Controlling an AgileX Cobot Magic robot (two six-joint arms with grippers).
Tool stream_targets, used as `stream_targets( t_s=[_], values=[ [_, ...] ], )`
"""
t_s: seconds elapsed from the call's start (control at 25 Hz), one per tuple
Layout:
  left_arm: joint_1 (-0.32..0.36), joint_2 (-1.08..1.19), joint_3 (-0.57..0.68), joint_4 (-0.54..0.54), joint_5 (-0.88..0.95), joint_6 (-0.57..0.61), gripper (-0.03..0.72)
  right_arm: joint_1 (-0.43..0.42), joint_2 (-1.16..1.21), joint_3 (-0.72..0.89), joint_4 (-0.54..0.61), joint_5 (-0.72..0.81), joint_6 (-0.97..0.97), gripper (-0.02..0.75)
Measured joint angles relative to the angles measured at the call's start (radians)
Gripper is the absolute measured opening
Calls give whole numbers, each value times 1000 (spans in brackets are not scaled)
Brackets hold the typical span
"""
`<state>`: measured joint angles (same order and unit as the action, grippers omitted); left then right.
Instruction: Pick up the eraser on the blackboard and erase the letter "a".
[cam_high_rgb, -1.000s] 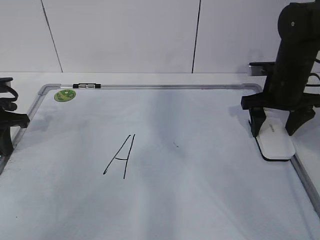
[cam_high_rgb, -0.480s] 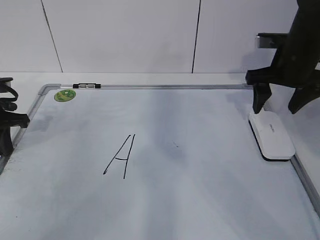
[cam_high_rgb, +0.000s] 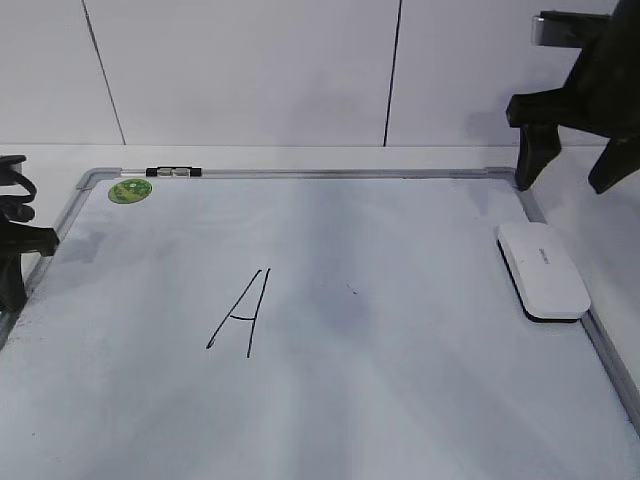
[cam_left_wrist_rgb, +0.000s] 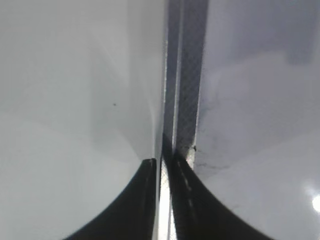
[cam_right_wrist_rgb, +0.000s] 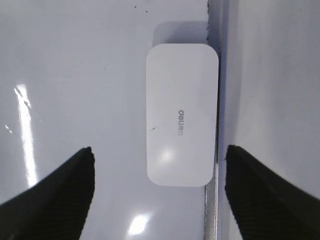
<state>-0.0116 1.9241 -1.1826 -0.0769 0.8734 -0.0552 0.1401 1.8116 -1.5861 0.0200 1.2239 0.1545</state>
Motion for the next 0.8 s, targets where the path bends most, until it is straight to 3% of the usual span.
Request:
stream_targets(
  t_s=[0.32,0.8],
  values=[
    [2,0,-5,34,15,0,312,0,-16,0,16,2,0,633],
    [2,-120,15,7,60,0,497,0,-47,0,44,4,0,632]
  ],
)
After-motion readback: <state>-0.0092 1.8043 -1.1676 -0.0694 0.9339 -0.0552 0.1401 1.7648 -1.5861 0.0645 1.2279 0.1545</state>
